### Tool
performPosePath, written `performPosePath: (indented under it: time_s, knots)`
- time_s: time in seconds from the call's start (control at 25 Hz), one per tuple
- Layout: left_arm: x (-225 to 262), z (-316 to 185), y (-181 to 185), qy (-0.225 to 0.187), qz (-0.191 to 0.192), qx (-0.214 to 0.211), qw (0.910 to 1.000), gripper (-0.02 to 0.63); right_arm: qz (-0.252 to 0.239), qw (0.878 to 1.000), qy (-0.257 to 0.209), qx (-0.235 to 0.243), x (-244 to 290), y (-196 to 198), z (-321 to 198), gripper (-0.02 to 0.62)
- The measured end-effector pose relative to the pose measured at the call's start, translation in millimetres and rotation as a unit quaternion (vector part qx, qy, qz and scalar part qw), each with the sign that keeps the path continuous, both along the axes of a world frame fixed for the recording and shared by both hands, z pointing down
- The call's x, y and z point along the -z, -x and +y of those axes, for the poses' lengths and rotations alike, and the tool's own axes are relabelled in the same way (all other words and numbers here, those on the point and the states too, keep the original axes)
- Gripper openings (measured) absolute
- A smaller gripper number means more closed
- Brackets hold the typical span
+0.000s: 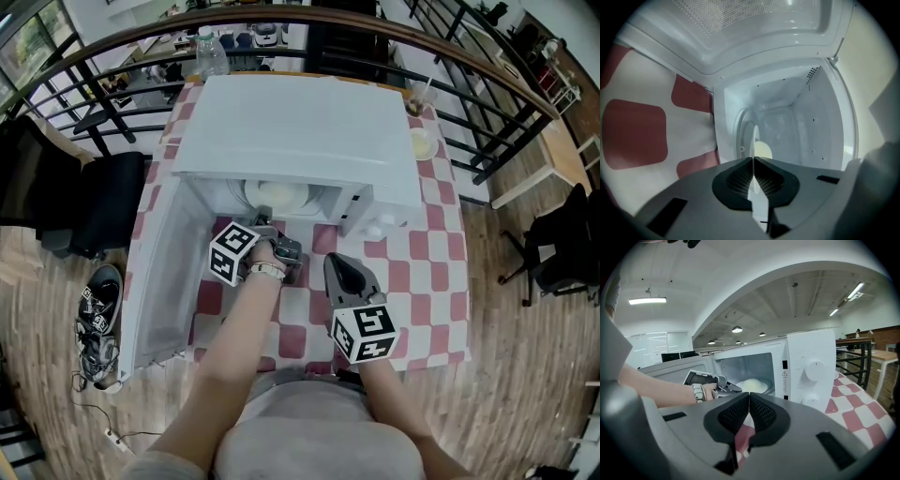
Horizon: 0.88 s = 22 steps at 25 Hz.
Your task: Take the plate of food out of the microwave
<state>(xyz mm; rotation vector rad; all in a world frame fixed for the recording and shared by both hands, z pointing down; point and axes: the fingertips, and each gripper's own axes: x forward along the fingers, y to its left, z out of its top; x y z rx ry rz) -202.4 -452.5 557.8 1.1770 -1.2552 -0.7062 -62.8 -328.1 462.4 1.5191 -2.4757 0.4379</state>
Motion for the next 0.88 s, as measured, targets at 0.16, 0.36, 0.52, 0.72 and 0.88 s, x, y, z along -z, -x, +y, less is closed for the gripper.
performPosePath:
  time_s: [0.16,0.36,0.52,0.72,0.88]
  knots:
    - [-2.9,3.5,1.1,-0.024,0.012,0.004,0.9996,0.012,0.001,1.0,0.001,-0.001,-1.0,0.4,1.0,0.026]
    - [-2.4,8.8,1.9,-0.053,0.021,0.006,0.9983,0.012,0.002,1.0,0.002,-0.001,-1.2,-0.6,2.1,0.026]
    - [1.3,12.0,3.4,-0.068,0.023,0.007,0.9974,0.012,0.002,1.0,0.001,0.0,-1.4,0.9,2.7,0.026]
    - [3.3,17.9,3.0,-0.067,0.022,0.006,0.9975,0.012,-0.002,1.0,-0.004,0.002,2.4,3.0,5.2,0.025]
    - [6.6,22.4,2.9,-0.07,0.023,0.005,0.9972,0.012,-0.005,1.0,-0.008,0.003,6.5,3.8,8.9,0.025]
